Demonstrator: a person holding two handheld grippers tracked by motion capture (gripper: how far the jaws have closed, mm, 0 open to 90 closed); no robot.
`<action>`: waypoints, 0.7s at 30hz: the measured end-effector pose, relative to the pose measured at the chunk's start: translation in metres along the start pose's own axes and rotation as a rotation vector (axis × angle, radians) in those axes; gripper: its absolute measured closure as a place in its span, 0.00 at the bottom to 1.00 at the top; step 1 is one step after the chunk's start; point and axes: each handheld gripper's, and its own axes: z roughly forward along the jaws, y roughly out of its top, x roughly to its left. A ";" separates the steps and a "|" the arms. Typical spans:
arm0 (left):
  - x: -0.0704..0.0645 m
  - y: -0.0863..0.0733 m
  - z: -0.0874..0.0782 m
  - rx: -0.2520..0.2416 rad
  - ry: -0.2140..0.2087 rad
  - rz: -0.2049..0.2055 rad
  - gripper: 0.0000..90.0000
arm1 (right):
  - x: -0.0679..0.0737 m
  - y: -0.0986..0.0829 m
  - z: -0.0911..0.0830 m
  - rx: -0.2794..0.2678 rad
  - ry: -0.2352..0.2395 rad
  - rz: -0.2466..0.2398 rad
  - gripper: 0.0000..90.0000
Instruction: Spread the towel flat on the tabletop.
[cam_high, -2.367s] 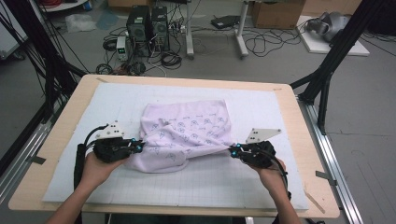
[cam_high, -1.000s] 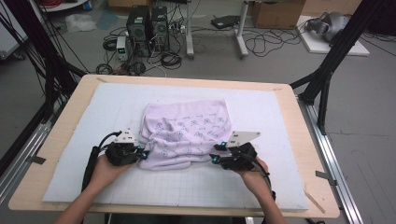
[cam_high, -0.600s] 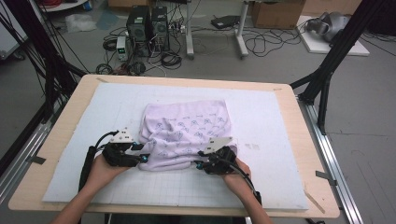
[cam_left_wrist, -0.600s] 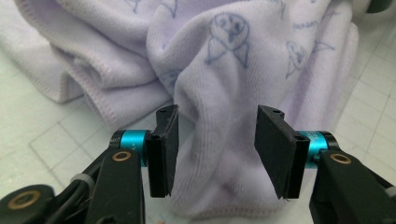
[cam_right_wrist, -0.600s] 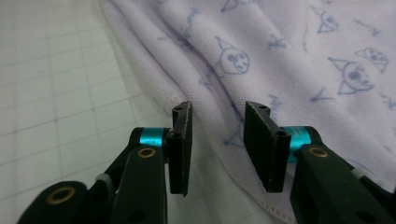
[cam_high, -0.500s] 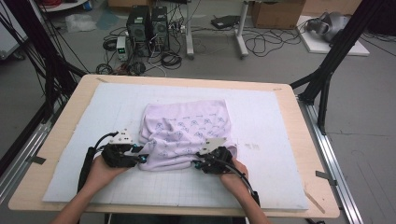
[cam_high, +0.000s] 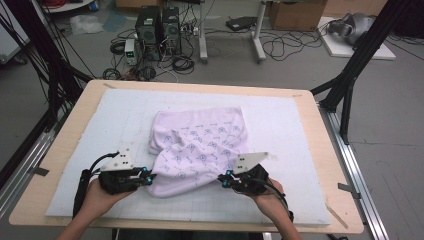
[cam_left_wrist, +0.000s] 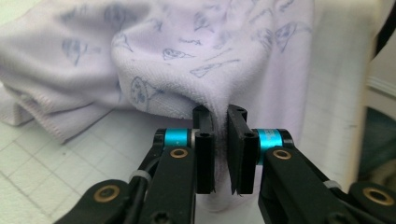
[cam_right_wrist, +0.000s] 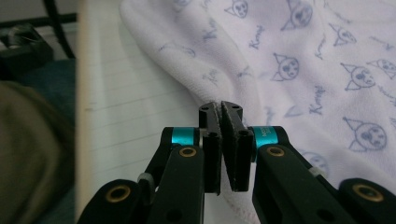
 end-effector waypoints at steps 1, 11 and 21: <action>-0.003 0.000 -0.003 -0.008 -0.005 0.003 0.89 | 0.005 0.000 -0.010 -0.017 0.017 0.002 0.97; -0.002 0.009 0.010 0.027 0.027 0.026 0.60 | 0.012 -0.007 -0.055 -0.072 0.046 0.030 0.81; 0.019 0.000 0.074 0.155 0.051 0.018 0.74 | -0.026 -0.045 0.013 0.095 -0.027 0.110 0.68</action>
